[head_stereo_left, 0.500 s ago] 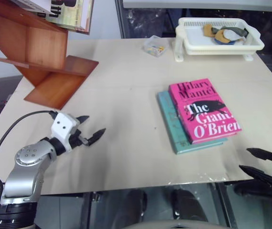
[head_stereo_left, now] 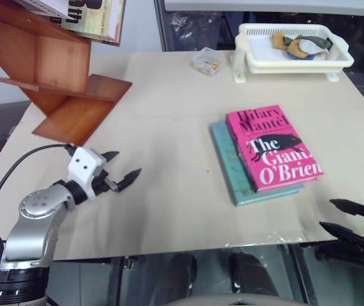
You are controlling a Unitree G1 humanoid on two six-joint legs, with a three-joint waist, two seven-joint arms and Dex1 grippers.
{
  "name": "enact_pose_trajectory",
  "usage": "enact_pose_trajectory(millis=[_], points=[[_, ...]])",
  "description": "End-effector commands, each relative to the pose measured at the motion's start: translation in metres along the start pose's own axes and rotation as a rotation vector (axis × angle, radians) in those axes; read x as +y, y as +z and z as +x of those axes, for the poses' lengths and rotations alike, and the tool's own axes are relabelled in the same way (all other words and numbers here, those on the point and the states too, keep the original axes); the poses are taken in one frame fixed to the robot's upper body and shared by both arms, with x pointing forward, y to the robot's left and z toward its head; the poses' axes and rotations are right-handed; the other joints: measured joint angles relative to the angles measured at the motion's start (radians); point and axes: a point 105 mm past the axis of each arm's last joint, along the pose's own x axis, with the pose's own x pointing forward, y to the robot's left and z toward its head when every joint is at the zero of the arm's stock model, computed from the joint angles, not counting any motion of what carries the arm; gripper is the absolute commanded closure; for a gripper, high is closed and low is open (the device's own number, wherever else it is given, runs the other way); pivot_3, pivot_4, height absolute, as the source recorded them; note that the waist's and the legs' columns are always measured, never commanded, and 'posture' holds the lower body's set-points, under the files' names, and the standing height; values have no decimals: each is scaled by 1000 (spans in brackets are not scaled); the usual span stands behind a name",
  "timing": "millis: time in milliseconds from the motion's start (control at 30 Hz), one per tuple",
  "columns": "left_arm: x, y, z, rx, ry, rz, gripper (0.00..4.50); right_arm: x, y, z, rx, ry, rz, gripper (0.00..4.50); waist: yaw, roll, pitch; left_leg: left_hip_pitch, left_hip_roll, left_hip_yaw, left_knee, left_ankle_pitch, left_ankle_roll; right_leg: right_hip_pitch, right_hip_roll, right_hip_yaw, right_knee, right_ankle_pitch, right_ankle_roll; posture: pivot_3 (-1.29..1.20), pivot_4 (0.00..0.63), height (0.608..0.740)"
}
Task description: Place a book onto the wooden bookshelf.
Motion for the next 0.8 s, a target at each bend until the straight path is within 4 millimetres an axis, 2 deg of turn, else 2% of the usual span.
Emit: enact_pose_trajectory(millis=[33,800], points=[[7,9,-4,-18,15,29,56,1,5,-1,-12,2,-22,0,0,0,0,0,0,0,0,0,0,0,0,0,0,0,0,0,150,740],[8,9,-1,-19,4,45,56,-2,4,-3,-12,-7,-27,0,0,0,0,0,0,0,0,0,0,0,0,0,0,0,0,0,150,740]])
